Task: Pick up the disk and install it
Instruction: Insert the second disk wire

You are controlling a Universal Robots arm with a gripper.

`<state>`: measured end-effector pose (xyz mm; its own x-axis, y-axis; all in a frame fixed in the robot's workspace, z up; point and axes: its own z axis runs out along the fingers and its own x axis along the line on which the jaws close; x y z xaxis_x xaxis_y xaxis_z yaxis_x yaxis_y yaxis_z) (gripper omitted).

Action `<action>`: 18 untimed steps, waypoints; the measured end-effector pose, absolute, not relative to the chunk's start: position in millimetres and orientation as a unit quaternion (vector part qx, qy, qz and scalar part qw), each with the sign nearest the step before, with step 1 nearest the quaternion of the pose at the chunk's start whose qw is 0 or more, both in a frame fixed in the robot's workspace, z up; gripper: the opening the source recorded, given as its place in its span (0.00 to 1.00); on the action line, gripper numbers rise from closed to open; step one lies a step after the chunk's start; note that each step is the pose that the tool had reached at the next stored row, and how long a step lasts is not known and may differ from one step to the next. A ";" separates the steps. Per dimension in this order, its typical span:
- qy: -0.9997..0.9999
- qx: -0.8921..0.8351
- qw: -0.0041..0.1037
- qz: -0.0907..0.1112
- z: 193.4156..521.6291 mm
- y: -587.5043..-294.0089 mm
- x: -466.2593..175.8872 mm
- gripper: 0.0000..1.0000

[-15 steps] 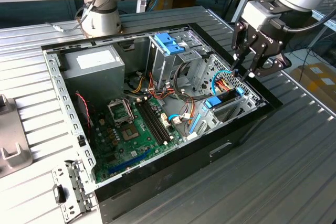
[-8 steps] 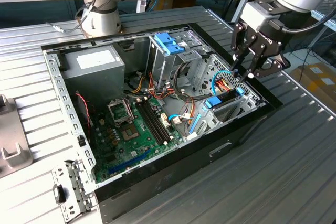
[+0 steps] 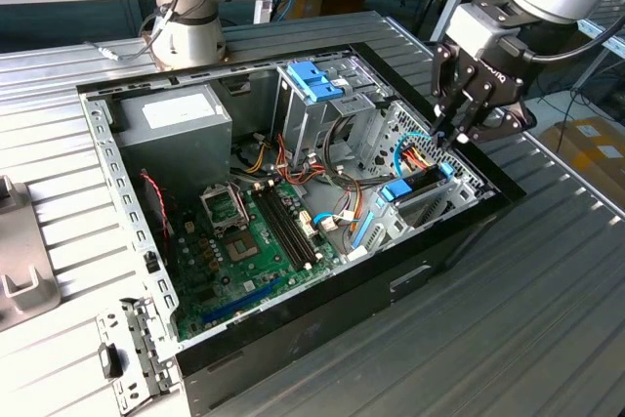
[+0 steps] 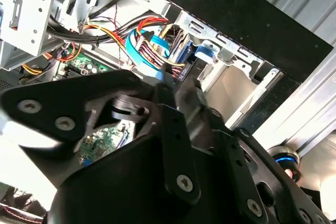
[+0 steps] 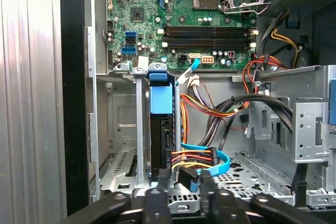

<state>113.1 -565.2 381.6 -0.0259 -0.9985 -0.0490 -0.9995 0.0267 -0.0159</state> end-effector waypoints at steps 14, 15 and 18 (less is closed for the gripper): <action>0.716 -0.698 0.023 0.011 381.3 -565.2 112.6 0.16; 0.716 -0.697 0.023 0.011 381.4 -565.3 112.6 0.16; 0.716 -0.697 0.023 0.011 381.2 -567.9 110.9 0.16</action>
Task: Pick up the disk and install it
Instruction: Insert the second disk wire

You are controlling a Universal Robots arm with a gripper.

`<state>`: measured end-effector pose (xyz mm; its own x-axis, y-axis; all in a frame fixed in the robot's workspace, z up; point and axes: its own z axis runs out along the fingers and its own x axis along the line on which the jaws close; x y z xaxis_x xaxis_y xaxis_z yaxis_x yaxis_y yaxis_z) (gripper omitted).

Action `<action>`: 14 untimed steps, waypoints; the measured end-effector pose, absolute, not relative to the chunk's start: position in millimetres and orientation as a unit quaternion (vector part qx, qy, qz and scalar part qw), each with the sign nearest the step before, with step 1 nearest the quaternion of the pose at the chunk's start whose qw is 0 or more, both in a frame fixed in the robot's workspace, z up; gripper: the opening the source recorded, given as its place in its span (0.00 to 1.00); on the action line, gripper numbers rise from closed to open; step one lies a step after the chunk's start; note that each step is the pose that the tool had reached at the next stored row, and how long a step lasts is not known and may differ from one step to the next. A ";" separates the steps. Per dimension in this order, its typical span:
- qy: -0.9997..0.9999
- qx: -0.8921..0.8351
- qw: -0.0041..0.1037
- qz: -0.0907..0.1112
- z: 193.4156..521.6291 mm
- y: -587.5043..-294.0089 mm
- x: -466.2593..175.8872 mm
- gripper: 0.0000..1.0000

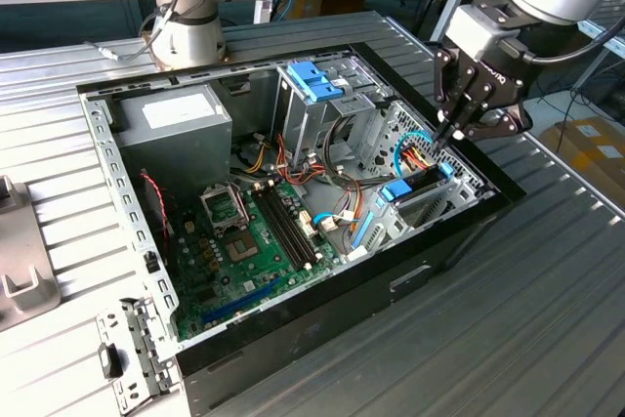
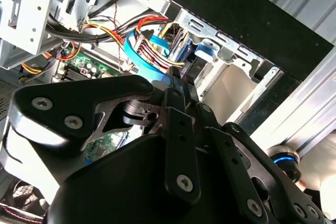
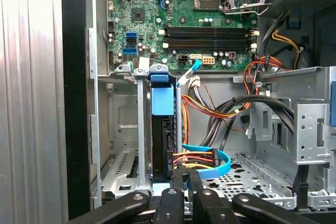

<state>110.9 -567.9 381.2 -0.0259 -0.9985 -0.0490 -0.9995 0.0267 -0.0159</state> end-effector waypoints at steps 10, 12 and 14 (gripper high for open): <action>0.716 -0.698 0.023 0.011 375.3 -575.7 96.3 0.16; 0.716 -0.698 0.023 0.011 373.1 -576.1 93.8 0.16; 0.716 -0.697 0.023 0.011 369.9 -576.4 92.1 0.16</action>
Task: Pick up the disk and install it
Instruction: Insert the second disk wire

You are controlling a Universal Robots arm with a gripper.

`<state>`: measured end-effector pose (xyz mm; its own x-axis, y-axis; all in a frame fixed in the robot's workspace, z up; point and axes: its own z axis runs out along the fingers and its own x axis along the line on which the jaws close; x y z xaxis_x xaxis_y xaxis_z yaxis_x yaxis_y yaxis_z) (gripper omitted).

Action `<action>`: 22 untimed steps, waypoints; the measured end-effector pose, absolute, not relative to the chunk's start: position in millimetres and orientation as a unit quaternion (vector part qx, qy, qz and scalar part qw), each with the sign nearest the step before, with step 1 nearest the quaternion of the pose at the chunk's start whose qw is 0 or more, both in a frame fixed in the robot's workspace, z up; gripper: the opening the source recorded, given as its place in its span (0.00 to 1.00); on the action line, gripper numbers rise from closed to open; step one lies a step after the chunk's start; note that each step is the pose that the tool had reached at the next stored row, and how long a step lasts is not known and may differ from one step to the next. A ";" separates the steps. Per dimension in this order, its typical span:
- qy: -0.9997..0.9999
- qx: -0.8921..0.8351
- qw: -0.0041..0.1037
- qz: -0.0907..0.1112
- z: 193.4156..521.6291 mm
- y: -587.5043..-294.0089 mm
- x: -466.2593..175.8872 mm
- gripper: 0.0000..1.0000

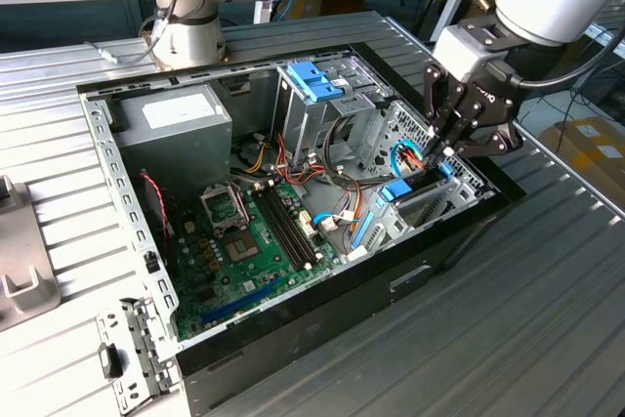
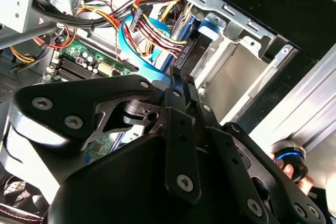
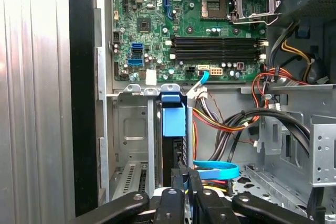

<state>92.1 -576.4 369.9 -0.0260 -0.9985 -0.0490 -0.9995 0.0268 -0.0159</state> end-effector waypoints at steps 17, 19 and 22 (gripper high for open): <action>0.716 -0.698 0.023 0.011 365.1 -576.8 82.6 0.16; 0.716 -0.698 0.022 0.011 365.1 -576.8 82.5 0.16; 0.716 -0.697 0.022 0.011 365.1 -576.8 82.4 0.30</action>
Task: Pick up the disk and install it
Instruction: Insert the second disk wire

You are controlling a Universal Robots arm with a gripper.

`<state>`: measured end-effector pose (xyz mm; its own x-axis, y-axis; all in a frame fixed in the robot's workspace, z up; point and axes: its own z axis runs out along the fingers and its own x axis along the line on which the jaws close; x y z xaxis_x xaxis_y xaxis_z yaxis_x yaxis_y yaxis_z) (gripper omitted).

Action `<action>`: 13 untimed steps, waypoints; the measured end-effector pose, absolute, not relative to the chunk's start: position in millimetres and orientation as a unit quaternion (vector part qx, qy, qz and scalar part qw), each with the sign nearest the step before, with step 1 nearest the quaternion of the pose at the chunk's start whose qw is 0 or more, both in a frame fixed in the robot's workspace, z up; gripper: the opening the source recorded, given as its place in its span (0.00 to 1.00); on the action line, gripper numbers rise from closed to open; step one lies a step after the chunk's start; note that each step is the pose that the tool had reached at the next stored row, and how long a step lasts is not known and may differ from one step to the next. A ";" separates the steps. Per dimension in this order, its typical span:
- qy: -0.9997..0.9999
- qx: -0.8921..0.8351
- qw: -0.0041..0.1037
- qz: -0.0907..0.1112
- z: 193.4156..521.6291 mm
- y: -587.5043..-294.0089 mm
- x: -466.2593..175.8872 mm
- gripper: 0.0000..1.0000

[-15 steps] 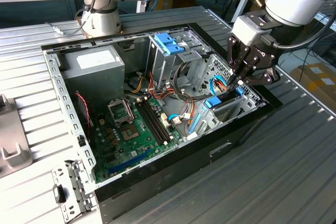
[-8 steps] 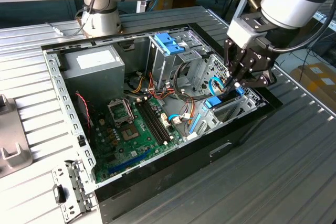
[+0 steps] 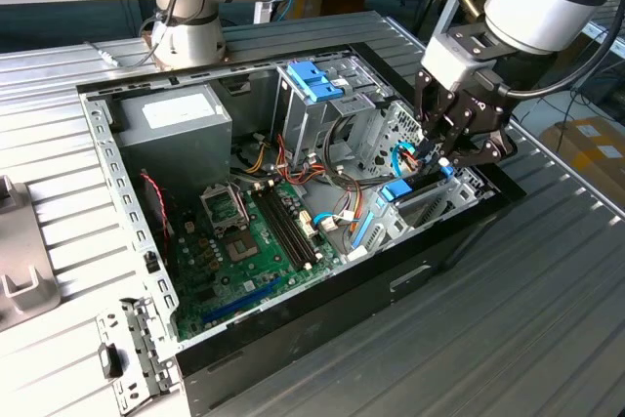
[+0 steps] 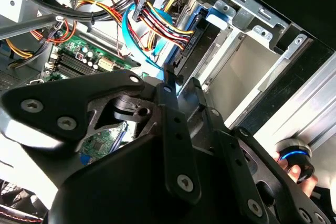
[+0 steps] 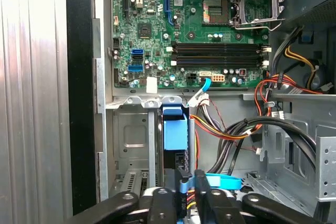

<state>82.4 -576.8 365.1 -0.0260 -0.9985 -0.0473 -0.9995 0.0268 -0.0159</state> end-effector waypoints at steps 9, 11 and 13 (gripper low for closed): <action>0.716 -0.697 0.023 0.011 365.0 -576.8 82.2 0.29; 0.716 -0.698 0.023 0.011 364.9 -576.8 82.2 0.16; 0.716 -0.698 0.023 0.011 364.9 -576.8 82.1 0.16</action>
<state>82.1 -576.8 364.9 -0.0259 -0.9985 -0.0473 -0.9995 0.0267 -0.0159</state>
